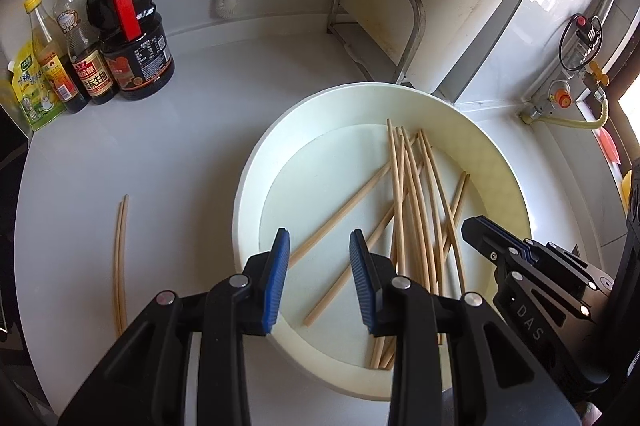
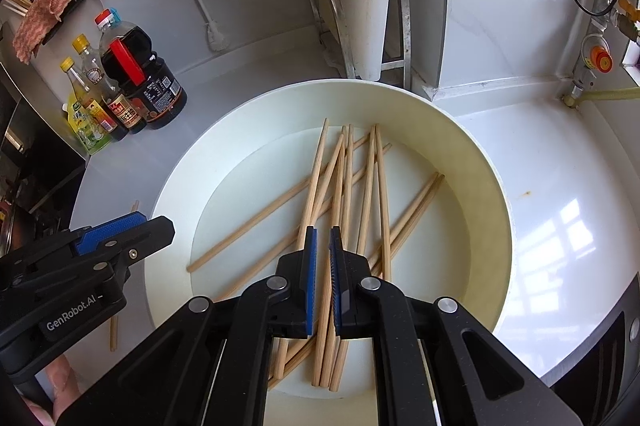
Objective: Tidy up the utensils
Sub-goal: 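Open both tools to release the chopsticks into the basin, then move both tools back over the last two chopsticks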
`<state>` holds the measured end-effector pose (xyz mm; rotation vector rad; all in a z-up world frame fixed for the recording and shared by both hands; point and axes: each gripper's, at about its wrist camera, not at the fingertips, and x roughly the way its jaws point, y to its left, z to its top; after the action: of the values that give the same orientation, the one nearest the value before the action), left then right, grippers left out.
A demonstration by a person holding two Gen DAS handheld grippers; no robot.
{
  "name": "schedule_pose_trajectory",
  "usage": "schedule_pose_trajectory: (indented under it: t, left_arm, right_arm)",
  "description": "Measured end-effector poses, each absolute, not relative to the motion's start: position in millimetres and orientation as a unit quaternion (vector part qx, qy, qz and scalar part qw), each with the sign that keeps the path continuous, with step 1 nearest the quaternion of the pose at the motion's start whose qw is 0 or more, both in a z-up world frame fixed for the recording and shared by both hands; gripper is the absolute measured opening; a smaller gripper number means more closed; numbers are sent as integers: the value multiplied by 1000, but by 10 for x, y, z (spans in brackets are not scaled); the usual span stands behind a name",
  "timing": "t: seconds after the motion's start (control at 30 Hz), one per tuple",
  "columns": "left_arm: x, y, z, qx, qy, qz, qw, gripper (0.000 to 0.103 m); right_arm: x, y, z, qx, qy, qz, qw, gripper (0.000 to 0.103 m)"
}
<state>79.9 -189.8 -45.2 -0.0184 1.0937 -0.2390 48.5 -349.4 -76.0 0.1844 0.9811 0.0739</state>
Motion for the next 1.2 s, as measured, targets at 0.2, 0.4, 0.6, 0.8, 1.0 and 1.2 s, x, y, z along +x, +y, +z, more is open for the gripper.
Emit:
schedule_pose_trajectory:
  t: [0.2,0.4,0.6,0.8,1.0,1.2]
  left_arm:
    - [734,-1656,-370,-12,511,-107,853,34]
    - [681,-1295,-256,-16,496,-98,863,38]
    - [669,-817,-223,-20,492,-82,866,42]
    - [666,-227,-238,-4,484,-57,873,47]
    - [602,382,-468,6,503,-32,864,53]
    - [550,799,-804,10,531,-17,847,59]
  right_arm:
    - [430,-3339,-704,82,465,36,881,7]
    - [358,-3058,-649,77,462,41,883,8]
    - [306,-2685,-572,75,456,50,886,15]
    - [226,-2222,-541,78,447,70,888,24]
    - [145,-1714,-639,78,458,90,881,32]
    - [61,-1267,-909,82,477,104,869,39]
